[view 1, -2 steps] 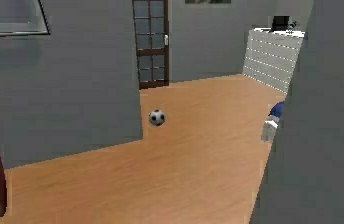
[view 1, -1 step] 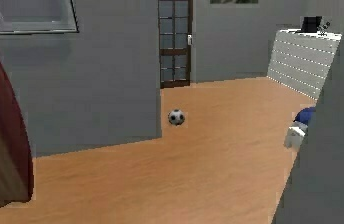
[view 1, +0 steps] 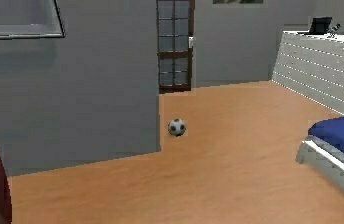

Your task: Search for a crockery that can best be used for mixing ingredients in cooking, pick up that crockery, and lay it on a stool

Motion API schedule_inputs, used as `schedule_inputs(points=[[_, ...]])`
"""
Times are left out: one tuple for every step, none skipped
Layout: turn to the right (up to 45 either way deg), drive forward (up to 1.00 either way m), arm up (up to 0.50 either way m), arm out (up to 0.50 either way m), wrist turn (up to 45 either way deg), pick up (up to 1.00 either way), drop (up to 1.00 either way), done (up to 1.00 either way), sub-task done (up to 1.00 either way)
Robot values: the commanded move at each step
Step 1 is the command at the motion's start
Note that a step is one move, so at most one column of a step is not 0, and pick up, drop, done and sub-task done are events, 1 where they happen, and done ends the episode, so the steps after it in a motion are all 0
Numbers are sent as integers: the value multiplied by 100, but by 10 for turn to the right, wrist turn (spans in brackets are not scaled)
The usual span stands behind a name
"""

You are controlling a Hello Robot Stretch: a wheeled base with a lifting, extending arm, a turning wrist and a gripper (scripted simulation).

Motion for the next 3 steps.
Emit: schedule_inputs(points=[[150, 0, 0, 0, 0, 0, 0, 0, 0], [30, 0, 0, 0, 0, 0, 0, 0, 0], [-240, 0, 0, 0, 0, 0, 0, 0, 0]])
